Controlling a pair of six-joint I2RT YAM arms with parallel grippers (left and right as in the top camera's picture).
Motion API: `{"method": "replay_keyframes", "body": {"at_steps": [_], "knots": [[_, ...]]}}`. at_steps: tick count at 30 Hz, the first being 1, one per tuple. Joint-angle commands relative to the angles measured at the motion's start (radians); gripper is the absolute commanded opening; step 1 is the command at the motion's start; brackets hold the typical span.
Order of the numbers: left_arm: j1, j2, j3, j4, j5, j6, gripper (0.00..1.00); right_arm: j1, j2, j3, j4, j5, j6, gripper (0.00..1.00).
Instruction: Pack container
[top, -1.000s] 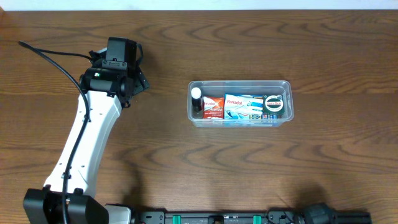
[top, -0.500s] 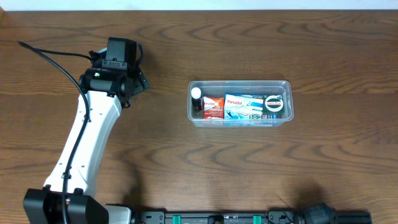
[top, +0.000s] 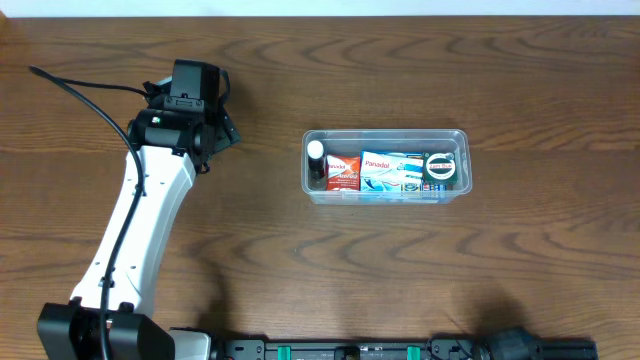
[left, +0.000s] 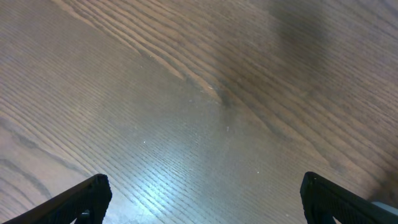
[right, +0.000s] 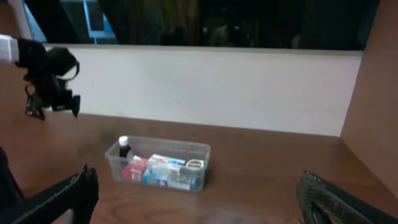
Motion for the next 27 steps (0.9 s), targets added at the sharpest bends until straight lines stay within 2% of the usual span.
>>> {"method": "replay_keyframes", "body": {"at_steps": [1, 13, 20, 27], "knots": [[0.003, 0.008, -0.003, -0.002, -0.016, 0.005, 0.98, -0.006, -0.01, -0.056, 0.053, 0.01, -0.007, 0.99], [0.003, 0.008, -0.003, -0.002, -0.016, 0.005, 0.98, -0.006, -0.009, -0.57, 0.521, -0.098, -0.001, 0.99], [0.003, 0.008, -0.003, -0.002, -0.016, 0.005, 0.98, -0.006, -0.009, -0.929, 0.788, -0.103, 0.153, 0.99], [0.003, 0.008, -0.003, -0.002, -0.016, 0.005, 0.98, -0.008, -0.008, -1.233, 1.031, -0.082, 0.159, 0.99]]}}
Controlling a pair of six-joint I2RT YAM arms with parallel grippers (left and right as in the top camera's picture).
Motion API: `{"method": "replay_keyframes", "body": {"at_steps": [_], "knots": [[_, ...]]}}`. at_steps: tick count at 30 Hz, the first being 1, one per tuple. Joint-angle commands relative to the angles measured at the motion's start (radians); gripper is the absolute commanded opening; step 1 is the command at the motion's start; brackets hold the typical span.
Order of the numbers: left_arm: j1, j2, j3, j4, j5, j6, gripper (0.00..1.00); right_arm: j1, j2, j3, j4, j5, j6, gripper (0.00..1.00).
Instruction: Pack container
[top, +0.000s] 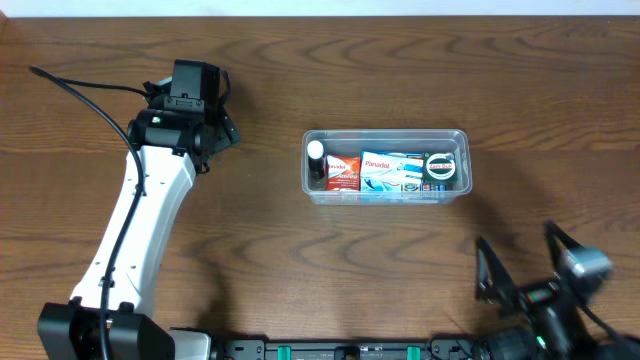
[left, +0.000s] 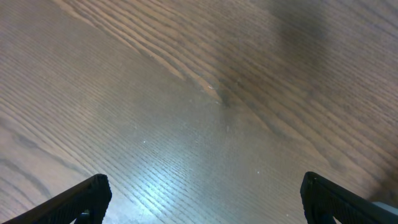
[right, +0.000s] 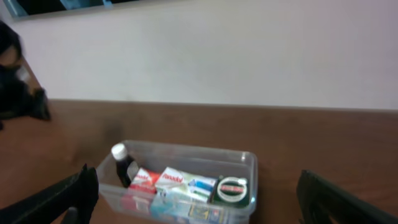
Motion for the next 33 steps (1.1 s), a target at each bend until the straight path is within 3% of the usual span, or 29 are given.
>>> {"method": "replay_keyframes", "body": {"at_steps": [1, 14, 25, 33], "knots": [[0.003, 0.007, -0.003, -0.003, -0.016, 0.005, 0.98, -0.008, -0.005, -0.113, 0.069, 0.021, 0.029, 0.99], [0.003, 0.007, -0.003, -0.003, -0.016, 0.005, 0.98, -0.008, -0.005, -0.412, 0.297, -0.006, 0.028, 0.99], [0.003, 0.007, -0.003, -0.003, -0.016, 0.005, 0.98, -0.008, -0.005, -0.521, 0.449, -0.145, -0.002, 0.99], [0.003, 0.007, -0.003, -0.003, -0.016, 0.005, 0.98, -0.008, -0.005, -0.571, 0.457, -0.148, -0.006, 0.99]]}}
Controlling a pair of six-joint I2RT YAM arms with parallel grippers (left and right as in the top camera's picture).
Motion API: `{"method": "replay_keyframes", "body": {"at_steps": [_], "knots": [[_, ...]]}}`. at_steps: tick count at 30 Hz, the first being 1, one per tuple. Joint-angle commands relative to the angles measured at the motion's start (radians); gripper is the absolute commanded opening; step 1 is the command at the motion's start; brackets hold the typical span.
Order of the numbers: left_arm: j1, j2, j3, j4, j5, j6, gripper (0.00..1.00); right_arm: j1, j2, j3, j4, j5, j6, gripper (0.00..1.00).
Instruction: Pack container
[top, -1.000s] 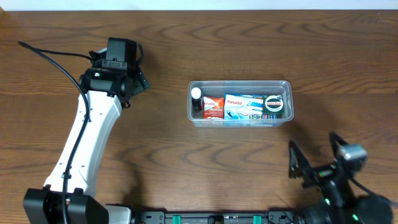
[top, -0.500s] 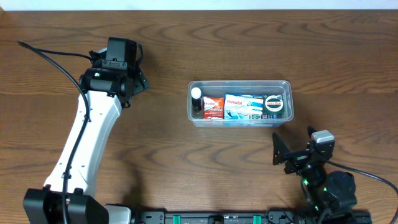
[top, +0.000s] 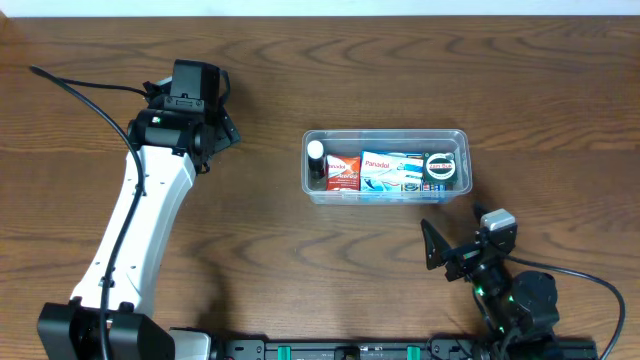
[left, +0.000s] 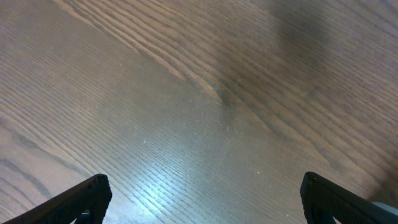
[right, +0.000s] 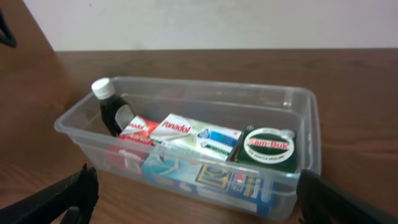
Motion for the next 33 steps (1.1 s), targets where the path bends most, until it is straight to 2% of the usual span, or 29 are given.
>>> {"method": "replay_keyframes", "body": {"at_steps": [1, 5, 15, 28, 33], "knots": [[0.003, 0.007, -0.003, -0.002, -0.016, 0.005, 0.98, -0.008, -0.006, -0.021, 0.002, 0.001, -0.014, 0.99], [0.003, 0.007, -0.003, -0.002, -0.016, 0.005, 0.98, -0.008, 0.01, -0.03, 0.0, 0.06, -0.019, 0.99], [0.003, 0.007, -0.003, -0.002, -0.016, 0.005, 0.98, -0.008, 0.088, -0.03, 0.0, 0.066, -0.019, 0.99], [0.003, 0.007, -0.003, -0.002, -0.016, 0.005, 0.98, -0.008, 0.087, -0.03, -0.001, 0.066, -0.019, 0.99], [0.003, 0.007, -0.003, -0.002, -0.016, 0.005, 0.98, -0.034, 0.016, -0.03, 0.0, 0.066, -0.019, 0.99]]}}
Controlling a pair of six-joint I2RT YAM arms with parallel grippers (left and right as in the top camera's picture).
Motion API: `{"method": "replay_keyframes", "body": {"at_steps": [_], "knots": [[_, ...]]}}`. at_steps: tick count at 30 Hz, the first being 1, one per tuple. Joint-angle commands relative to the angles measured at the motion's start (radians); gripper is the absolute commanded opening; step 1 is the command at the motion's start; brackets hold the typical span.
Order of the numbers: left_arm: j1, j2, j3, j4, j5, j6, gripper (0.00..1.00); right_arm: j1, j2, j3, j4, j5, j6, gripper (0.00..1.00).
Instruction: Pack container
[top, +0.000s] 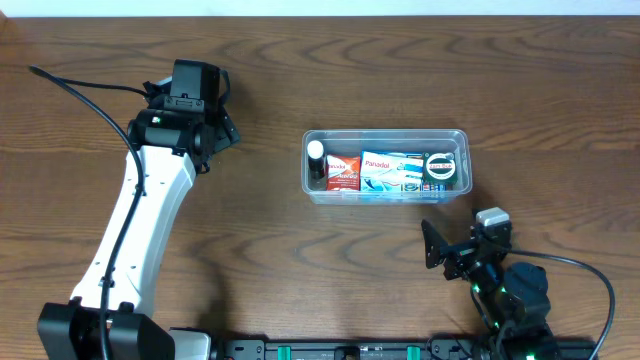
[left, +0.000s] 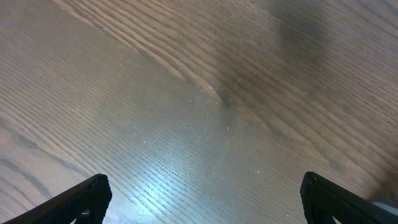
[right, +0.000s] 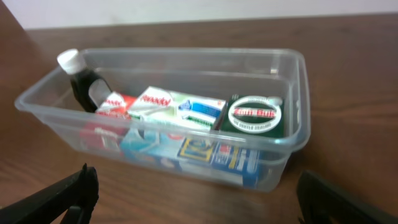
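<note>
A clear plastic container (top: 385, 167) sits right of the table's middle. It holds a dark bottle with a white cap (right: 79, 84), a red box (right: 115, 104), a Panadol box (right: 180, 106) and a green Zam-Buk tin (right: 255, 115). My right gripper (right: 199, 205) stands open just in front of the container (right: 283, 81), fingertips low at the frame's corners, nothing between them. In the overhead view the right gripper (top: 462, 252) is below the container's right end. My left gripper (left: 202, 199) is open over bare wood, far left of the container.
The left arm (top: 150, 210) runs from the front left corner up to the back left of the wooden table (top: 320, 270). A black cable (top: 80, 85) loops behind it. A white wall lies beyond the far edge.
The right gripper has shifted slightly; in its wrist view the container now sits further left and is seen from a little higher. The left arm has not moved.
The right arm was down at the table's front edge, seeing the container from far off. Then it stood at the front right corner, closer. Then it was just in front of the container, and stays there now, open. The left gripper hung open and still throughout.
</note>
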Motion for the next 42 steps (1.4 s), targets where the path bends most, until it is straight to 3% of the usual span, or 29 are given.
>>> {"method": "replay_keyframes", "body": {"at_steps": [1, 5, 42], "knots": [[0.003, 0.007, -0.003, -0.002, -0.016, 0.005, 0.98, -0.039, -0.062, -0.005, 0.0, 0.011, -0.015, 0.99], [0.003, 0.006, -0.003, -0.002, -0.016, 0.005, 0.98, -0.085, -0.145, -0.005, 0.003, 0.011, -0.015, 0.99], [-0.001, -0.001, -0.003, -0.003, -0.015, 0.005, 0.98, -0.1, -0.141, -0.005, 0.0, 0.011, -0.015, 0.99]]}}
